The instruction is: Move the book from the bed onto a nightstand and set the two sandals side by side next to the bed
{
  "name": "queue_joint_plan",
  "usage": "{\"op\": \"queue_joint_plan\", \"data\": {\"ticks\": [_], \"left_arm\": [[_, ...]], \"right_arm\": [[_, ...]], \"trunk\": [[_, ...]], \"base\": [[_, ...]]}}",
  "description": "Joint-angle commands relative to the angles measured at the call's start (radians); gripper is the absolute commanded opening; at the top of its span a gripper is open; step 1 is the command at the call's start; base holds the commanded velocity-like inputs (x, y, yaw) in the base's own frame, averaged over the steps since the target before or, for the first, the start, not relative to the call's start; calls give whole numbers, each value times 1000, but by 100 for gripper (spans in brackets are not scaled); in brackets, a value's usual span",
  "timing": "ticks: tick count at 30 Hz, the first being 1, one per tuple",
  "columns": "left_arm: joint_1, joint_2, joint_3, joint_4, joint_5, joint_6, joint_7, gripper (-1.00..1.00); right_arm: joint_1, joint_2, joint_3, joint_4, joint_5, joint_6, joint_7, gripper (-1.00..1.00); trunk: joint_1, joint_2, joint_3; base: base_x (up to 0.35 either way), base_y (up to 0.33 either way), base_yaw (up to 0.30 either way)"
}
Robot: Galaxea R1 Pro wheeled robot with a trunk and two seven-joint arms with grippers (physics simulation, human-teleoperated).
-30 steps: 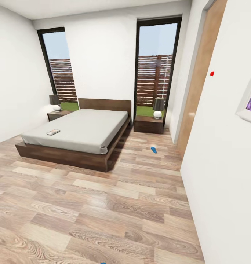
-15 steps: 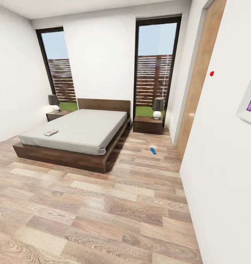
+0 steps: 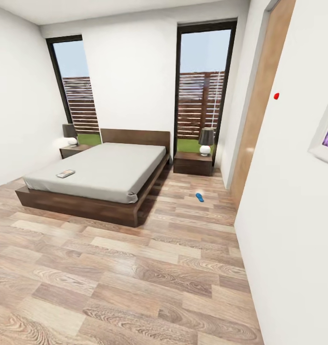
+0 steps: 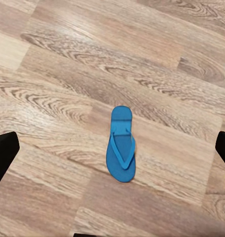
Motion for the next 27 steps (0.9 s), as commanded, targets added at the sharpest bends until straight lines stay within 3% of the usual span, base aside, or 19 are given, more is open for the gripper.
{"op": "queue_joint_plan", "data": {"ticks": [1,14,16,17,18,20,24,27], "left_arm": [[0,0,-2,0,10,-3,0,100],[-11,5,-1,-16,11,18,-1,100],[-72,7,0,-73,11,164,-2,100],[-121,8,0,-110,12,277,-2,100],[-146,8,0,-123,12,328,-2,100],[-249,8,0,-154,14,497,-4,100],[-362,6,0,-150,16,637,-2,100],[-412,5,0,-123,17,687,-1,100]], "right_arm": [[-1,0,-4,1,0,-3,2,100],[-1,-1,-4,1,-3,-3,2,100],[-1,-1,-4,1,-1,-3,2,100],[-1,-1,-4,1,0,-3,2,100],[-1,-1,-4,1,0,-3,2,100],[-1,-1,-4,1,1,-3,2,100],[-1,-1,-4,1,2,-3,2,100],[-1,0,-3,1,3,-3,2,100]], "trunk": [[0,0,-1],[0,0,-1],[0,0,-1],[0,0,-1],[0,0,-1],[0,0,-1],[0,0,-1],[0,0,-1]], "base": [[0,0,0],[0,0,0],[0,0,0],[0,0,0],[0,0,0],[0,0,0],[0,0,0],[0,0,0]]}}
